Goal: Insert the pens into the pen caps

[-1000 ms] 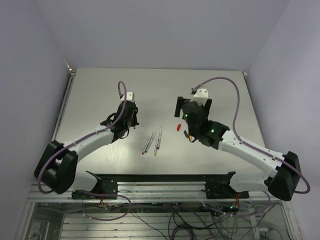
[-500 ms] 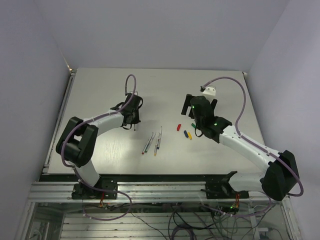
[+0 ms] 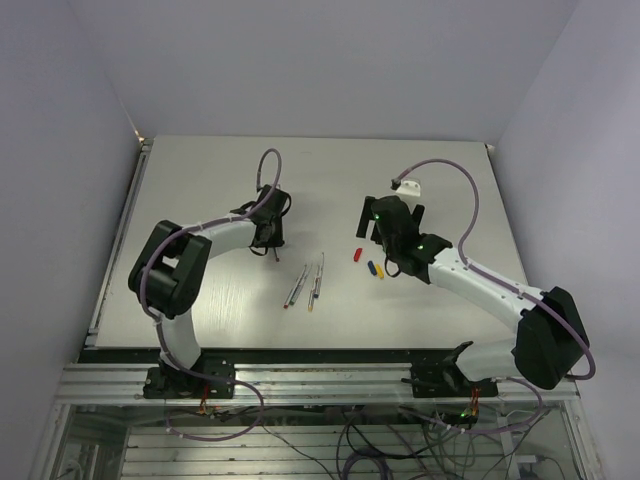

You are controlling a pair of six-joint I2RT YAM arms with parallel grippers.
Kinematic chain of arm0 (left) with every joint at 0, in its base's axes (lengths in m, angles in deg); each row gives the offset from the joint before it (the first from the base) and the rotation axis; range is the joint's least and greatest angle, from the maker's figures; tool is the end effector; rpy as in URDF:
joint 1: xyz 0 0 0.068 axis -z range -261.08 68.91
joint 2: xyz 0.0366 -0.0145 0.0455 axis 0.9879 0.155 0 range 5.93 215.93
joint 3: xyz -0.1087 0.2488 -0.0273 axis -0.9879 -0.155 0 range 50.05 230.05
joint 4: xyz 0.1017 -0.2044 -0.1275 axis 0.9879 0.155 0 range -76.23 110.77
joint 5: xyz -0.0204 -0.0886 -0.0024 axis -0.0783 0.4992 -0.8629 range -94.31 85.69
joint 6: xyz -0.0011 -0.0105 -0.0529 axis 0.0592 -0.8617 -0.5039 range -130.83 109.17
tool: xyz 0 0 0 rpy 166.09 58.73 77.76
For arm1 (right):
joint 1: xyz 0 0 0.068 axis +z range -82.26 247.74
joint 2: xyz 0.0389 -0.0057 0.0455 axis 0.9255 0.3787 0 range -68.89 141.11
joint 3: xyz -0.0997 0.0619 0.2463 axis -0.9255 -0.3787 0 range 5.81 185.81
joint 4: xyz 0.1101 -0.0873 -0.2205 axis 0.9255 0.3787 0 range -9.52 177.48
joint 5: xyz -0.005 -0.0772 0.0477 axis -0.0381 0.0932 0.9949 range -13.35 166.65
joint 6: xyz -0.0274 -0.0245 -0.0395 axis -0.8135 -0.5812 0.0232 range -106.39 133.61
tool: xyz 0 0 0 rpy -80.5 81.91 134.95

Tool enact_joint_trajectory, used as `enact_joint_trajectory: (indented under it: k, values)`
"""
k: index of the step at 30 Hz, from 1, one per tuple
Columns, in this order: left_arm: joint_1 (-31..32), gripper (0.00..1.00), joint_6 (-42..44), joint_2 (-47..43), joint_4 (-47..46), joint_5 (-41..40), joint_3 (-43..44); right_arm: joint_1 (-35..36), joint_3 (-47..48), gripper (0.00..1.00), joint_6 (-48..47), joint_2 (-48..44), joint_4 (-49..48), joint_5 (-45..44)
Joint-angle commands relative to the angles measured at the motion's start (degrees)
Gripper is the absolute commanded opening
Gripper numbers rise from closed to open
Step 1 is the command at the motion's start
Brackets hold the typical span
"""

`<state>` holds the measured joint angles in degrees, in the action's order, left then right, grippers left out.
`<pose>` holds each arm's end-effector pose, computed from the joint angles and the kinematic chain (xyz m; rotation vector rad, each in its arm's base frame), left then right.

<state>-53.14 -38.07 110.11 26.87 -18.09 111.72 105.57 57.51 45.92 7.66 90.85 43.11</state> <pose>0.3284 -0.1646 0.1586 -0.0782 2.5015 -0.0907 0.2418 0.1628 0.2618 0.2211 2.0622 0.1046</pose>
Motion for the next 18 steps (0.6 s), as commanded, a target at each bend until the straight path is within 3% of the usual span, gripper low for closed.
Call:
enact_joint_trajectory:
  k: [1,7,18]
  values:
    - [-0.4,0.40,0.7,0.3,0.8,-0.4,2.3,-0.1,-0.8,0.87,1.3,0.4,-1.9,0.7]
    - [-0.4,0.46,0.8,-2.9,1.7,-2.7,2.3,-0.1,-1.6,0.89,1.1,-0.3,-4.4,0.7]
    - [1.1,0.43,3.9,-12.5,1.0,0.5,-3.3,0.0,4.3,0.91,-2.7,2.3,-1.5,1.9]
